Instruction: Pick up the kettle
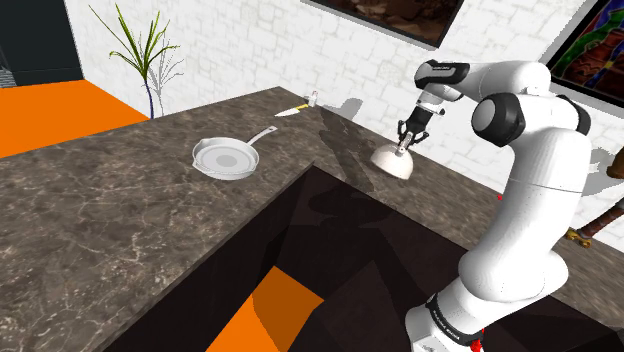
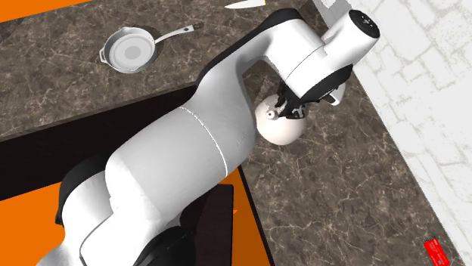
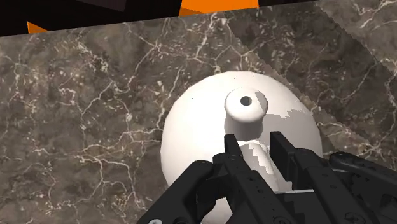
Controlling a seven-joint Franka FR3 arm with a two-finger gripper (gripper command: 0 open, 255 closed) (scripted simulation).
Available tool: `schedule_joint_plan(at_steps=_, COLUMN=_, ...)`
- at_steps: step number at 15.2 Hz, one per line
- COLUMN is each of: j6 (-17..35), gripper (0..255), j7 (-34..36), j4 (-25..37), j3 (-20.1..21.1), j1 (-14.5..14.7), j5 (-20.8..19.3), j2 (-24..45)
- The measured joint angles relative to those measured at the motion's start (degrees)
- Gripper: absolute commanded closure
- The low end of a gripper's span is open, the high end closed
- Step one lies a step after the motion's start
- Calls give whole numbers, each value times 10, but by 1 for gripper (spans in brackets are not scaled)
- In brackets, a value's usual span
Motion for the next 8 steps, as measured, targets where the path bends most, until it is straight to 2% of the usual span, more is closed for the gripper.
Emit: schedule_joint_plan(at_steps=8, j6=-56, gripper=255, j7=7, j4=52, j3=-2, j1=-6, j5=-3, j2=-5)
